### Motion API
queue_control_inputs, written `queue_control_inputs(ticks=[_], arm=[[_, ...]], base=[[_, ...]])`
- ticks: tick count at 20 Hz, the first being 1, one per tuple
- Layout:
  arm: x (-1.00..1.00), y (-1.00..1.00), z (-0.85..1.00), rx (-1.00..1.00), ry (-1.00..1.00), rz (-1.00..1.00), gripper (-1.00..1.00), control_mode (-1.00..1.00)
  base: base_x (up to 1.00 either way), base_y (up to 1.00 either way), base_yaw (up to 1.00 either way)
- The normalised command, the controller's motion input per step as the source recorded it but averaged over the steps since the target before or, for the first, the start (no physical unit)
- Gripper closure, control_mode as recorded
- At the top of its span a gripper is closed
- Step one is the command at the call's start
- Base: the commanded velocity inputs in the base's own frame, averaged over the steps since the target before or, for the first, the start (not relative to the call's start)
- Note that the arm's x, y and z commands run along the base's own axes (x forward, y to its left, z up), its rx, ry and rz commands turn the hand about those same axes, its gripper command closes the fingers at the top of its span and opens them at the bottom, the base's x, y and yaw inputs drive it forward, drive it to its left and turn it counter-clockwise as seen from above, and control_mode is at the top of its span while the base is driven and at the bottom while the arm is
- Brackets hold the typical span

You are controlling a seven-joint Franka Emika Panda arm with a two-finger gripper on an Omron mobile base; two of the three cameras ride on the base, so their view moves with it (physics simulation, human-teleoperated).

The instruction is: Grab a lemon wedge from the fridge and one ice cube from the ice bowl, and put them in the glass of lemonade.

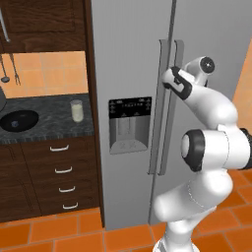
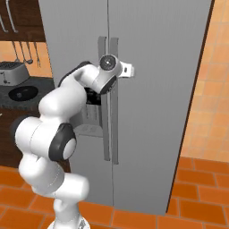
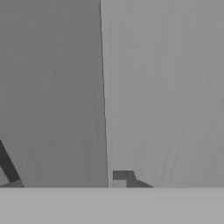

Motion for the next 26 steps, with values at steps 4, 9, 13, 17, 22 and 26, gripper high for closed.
queue_control_inputs(ticks=[4, 9, 13, 17, 22, 26], arm=[[-0.76, -0.77, 0.39, 0.05, 0.00, 0.00, 1.00, -1.00], [-0.74, -0.90, 0.37, 0.08, 0.00, 0.00, 1.00, -1.00], [-0.82, -0.98, 0.48, 0.10, 0.00, 0.00, 1.00, -1.00], [-0.81, -1.00, 0.48, 0.12, 0.00, 0.00, 1.00, -1.00], [-0.80, -1.00, 0.37, 0.13, 0.00, 0.00, 1.00, -1.00], [-0.70, -1.00, 0.47, 0.12, 0.01, 0.00, 1.00, -1.00]], base=[[0.00, 0.00, 0.00], [0.00, 0.00, 0.00], [0.00, 0.00, 0.00], [0.00, 0.00, 0.00], [0.00, 0.00, 0.00], [0.00, 0.00, 0.00]])
